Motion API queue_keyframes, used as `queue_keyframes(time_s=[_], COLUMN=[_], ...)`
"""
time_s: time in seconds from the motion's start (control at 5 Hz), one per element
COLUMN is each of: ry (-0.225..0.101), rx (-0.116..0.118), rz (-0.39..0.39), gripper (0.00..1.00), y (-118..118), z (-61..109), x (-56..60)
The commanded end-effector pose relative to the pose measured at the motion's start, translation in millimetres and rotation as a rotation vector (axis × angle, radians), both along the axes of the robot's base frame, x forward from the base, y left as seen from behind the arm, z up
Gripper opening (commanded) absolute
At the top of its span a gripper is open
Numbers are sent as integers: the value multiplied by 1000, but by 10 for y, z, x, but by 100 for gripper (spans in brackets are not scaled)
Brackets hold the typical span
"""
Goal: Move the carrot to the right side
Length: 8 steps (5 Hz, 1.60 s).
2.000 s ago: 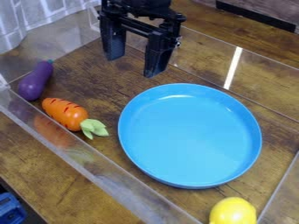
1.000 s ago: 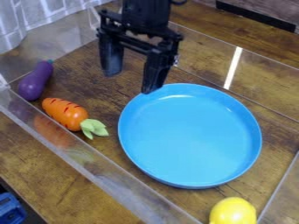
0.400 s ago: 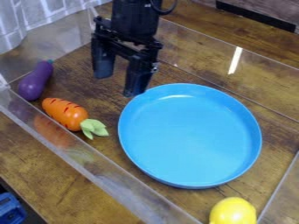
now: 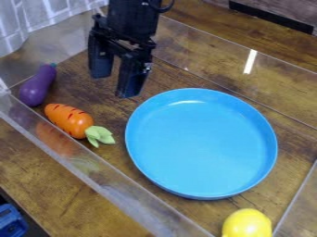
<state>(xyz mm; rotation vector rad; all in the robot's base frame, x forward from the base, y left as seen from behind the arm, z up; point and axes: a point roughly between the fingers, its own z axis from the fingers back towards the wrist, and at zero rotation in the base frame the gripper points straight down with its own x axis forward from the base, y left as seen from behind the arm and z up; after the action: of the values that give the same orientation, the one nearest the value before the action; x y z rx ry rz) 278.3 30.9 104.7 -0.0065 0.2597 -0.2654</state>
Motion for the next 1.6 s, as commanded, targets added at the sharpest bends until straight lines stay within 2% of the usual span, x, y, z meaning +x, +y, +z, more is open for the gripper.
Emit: queue_keyframes(time_s=[0.0,0.4,0.8,1.0,1.2,1.4], ry=[-39,-27,-15,-13,-25,-34], rx=[3,5,20,25,22,10], rz=[-63,-264,-433,-497,-473,-427], gripper=[100,100,100,100,100,100], y=[119,161,429,583,708,777], z=[147,-57,-325,-319,-321,-342], x=[62,22,88,31,-50,-122])
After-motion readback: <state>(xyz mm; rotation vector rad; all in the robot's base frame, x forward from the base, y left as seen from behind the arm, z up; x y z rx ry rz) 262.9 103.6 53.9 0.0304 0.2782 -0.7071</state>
